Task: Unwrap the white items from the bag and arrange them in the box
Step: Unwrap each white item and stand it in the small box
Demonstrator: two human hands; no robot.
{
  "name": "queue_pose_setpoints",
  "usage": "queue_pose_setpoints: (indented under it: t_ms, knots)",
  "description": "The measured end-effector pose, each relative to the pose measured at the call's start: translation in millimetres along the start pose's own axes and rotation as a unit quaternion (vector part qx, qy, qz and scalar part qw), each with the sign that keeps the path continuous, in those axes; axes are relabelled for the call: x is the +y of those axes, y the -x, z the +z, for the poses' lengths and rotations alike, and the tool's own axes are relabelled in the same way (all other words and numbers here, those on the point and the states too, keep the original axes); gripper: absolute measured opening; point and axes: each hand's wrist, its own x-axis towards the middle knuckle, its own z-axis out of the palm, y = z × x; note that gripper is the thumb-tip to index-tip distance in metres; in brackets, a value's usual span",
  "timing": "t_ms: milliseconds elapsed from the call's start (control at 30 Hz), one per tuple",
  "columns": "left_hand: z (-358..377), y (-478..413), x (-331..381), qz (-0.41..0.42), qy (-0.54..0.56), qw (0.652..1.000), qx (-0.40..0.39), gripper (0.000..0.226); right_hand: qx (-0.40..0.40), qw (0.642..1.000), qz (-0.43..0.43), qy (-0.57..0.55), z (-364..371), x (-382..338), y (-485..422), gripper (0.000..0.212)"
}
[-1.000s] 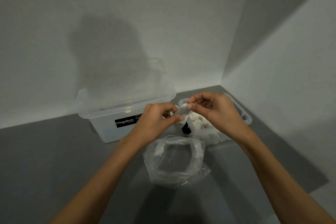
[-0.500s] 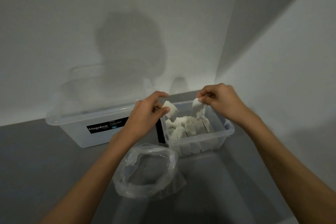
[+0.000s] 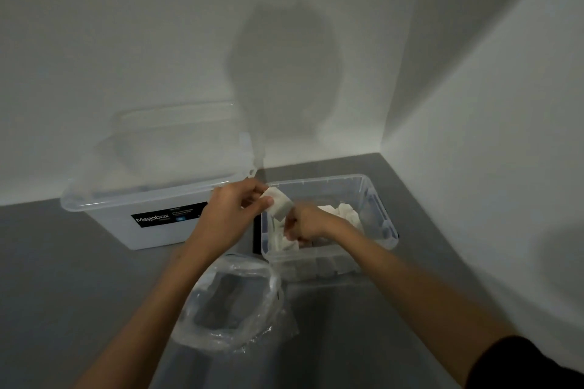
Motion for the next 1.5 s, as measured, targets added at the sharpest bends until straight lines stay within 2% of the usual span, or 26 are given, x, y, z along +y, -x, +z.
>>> queue_pose_setpoints:
  t_ms: [233, 333, 400, 467, 533, 600, 700, 767, 867, 1000, 1133, 1267, 1500]
  knots:
    - [1.3, 2.9, -0.6, -0.02, 0.019, 1.0, -0.013, 0.006, -0.015, 1.0, -0.004, 0.022, 6.2, 3.6, -7.1, 0.007]
    - [4.3, -0.5, 0.2, -0.036, 0.044, 0.997, -0.052, 0.009, 0.039, 0.998, -0.026, 0.045, -11.5, 4.8, 0.2, 0.011]
    - [7.1, -3.8, 2.2, -0.048, 0.067, 0.995, -0.062, 0.009, 0.108, 0.993, -0.049, -0.005, -28.7, 5.2, 9.7, 0.013]
    - [10.3, -8.1, 5.5, -0.056, 0.08, 0.993, -0.063, 0.009, 0.161, 0.979, -0.063, -0.107, -44.4, 3.8, 24.6, 0.014]
    - [13.7, -12.5, 10.5, -0.063, 0.095, 0.991, -0.072, 0.012, 0.163, 0.962, -0.078, -0.204, -55.5, 1.2, 41.5, 0.016]
    - [17.9, -16.4, 16.6, -0.064, 0.114, 0.987, -0.091, 0.017, 0.119, 0.96, -0.097, -0.234, -61.4, -0.3, 54.1, 0.019]
    - [26.3, -21.1, 23.3, -0.06, 0.121, 0.985, -0.107, 0.015, 0.092, 0.972, -0.107, -0.187, -61.3, 3.1, 59.8, 0.023]
    - [32.2, -22.9, 23.8, -0.062, 0.113, 0.986, -0.106, 0.016, 0.111, 0.975, -0.091, -0.169, -59.2, 9.1, 55.2, 0.014]
    - [36.1, -21.5, 17.8, -0.06, 0.076, 0.991, -0.087, 0.017, 0.095, 0.982, -0.039, -0.158, -53.0, 16.6, 43.9, 0.008]
    - [31.0, -14.5, 8.8, -0.057, 0.062, 0.994, -0.068, 0.018, 0.045, 0.995, 0.035, -0.077, -34.1, 24.7, 22.0, 0.01]
    - [23.3, -7.3, 1.6, -0.059, 0.057, 0.995, -0.052, 0.014, 0.011, 0.994, 0.098, -0.055, -14.9, 28.7, 6.1, 0.011]
    - [18.0, -1.1, -5.3, -0.071, 0.058, 0.995, -0.043, 0.016, 0.009, 0.994, 0.104, 0.027, -1.0, 28.6, -0.7, 0.022]
    - [13.9, 6.4, -12.1, -0.073, 0.045, 0.996, -0.036, 0.018, 0.056, 0.99, 0.088, 0.096, 1.7, 25.8, 1.0, 0.024]
